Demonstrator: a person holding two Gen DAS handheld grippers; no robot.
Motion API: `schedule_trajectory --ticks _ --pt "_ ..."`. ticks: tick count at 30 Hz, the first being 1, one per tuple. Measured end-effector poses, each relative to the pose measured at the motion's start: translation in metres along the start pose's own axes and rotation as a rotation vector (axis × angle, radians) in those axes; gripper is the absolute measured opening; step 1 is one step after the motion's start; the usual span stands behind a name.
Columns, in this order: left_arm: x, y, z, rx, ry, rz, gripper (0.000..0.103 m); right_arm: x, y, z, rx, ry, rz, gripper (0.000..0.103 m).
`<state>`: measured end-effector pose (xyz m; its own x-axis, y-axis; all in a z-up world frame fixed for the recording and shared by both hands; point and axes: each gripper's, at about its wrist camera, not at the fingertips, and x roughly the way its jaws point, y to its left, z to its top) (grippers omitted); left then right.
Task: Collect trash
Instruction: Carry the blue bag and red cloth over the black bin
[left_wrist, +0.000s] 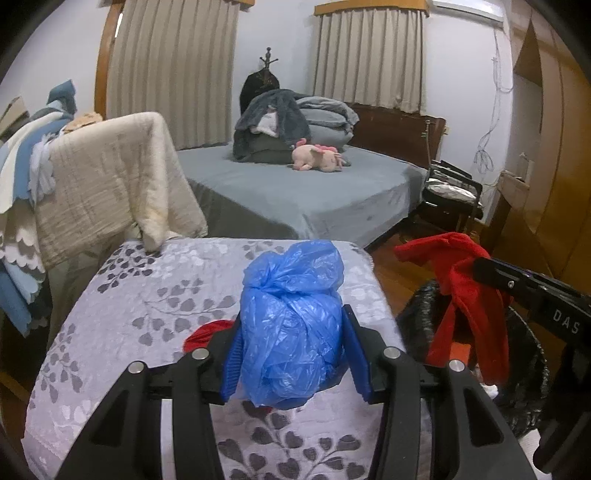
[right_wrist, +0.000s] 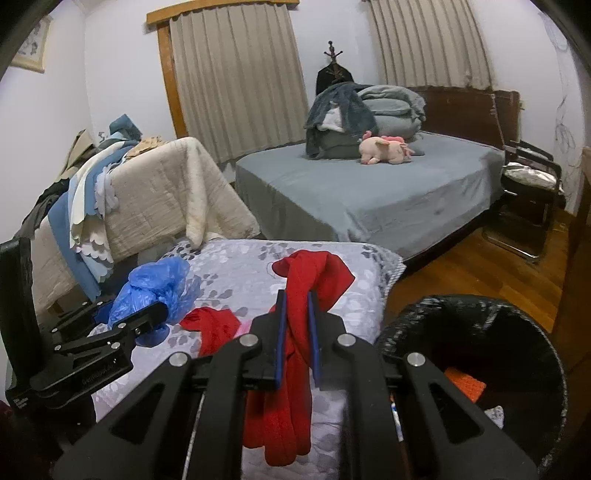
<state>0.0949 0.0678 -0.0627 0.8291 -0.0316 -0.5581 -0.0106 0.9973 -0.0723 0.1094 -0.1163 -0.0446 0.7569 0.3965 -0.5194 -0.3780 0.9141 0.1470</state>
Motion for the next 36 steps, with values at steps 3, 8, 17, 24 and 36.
schedule_trajectory --ticks 3,8,17,24,36 --pt "0.001 -0.014 0.003 0.013 -0.007 -0.020 0.048 -0.008 -0.012 -0.001 0.013 -0.008 -0.023 0.010" --pt "0.003 -0.043 0.009 0.045 -0.014 -0.067 0.048 -0.023 -0.036 -0.003 0.034 -0.021 -0.071 0.010" --pt "0.012 -0.095 0.011 0.110 -0.017 -0.154 0.048 -0.046 -0.077 -0.009 0.063 -0.039 -0.150 0.010" --pt "0.017 -0.127 0.010 0.154 -0.013 -0.202 0.048 -0.059 -0.099 -0.014 0.082 -0.051 -0.206 0.010" --pt "0.038 -0.166 0.010 0.198 0.013 -0.259 0.048 -0.063 -0.136 -0.026 0.118 -0.033 -0.275 0.010"
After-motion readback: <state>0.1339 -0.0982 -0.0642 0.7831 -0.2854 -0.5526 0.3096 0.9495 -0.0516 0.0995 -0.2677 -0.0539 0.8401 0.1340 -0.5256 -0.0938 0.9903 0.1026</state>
